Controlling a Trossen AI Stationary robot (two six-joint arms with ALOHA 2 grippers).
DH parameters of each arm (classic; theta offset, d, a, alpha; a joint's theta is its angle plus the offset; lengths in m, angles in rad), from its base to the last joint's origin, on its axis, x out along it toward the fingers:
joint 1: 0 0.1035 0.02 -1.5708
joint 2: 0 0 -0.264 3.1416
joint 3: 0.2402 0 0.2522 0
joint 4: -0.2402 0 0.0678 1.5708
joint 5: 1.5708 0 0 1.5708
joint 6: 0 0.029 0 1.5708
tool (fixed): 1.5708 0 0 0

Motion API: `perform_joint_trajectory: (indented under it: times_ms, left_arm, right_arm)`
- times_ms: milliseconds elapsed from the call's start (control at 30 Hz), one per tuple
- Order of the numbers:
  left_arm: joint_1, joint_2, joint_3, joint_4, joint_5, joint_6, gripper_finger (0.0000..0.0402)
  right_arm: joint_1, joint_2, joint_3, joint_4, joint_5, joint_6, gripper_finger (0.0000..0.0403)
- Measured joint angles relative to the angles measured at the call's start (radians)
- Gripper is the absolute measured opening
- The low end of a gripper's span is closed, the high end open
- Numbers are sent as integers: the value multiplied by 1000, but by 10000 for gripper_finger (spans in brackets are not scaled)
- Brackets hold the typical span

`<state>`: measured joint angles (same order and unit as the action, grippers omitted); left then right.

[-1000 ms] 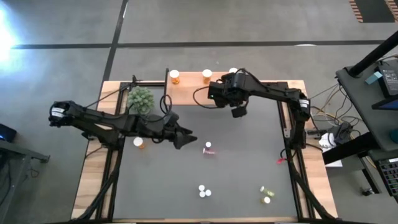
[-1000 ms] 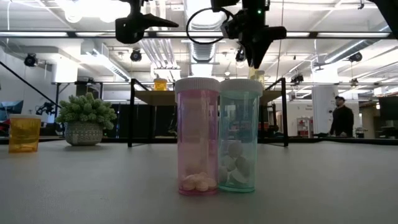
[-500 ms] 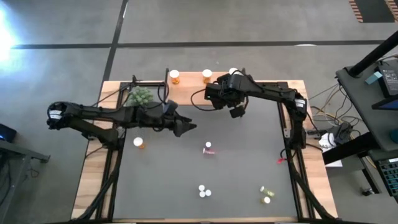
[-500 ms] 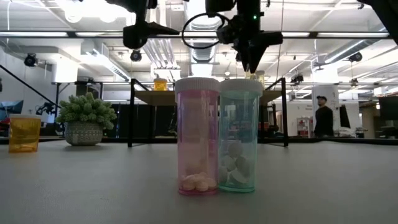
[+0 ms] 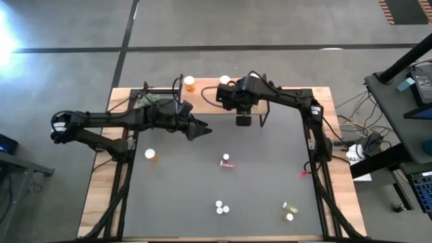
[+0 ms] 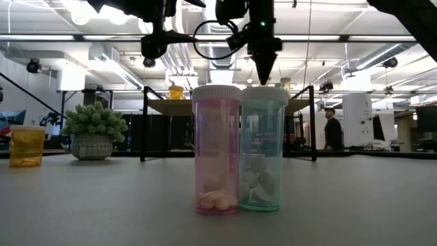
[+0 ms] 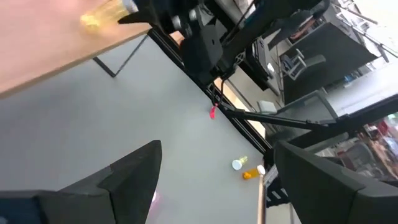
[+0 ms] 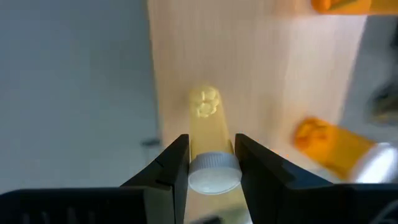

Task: Pick and place medicine bottles onto shelf by color
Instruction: Put the small yellow pill bottle on the shelf

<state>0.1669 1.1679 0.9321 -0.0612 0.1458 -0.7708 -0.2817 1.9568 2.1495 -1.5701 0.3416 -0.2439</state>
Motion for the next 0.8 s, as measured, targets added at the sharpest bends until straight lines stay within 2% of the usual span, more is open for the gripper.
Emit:
perform_joint_trajectory:
  times_ms: [67, 333, 500, 700, 800]
  left_arm:
    - [12, 0, 0, 1, 20, 1, 295]
    - [41, 0, 0, 0, 60, 2, 295]
    - [51, 0, 0, 0, 74, 55, 295]
    - [55, 8, 0, 4, 74, 339, 295]
    - [55, 29, 0, 41, 75, 442, 295]
  right_arm:
    - [-11, 16, 34, -1, -53, 88, 107]
    - [-72, 57, 189, 2, -103, 323, 107]
    - [-119, 48, 207, -2, -177, 473, 107]
    - [-115, -11, 207, -1, -317, 469, 107]
    - [-106, -44, 207, 2, -330, 469, 107]
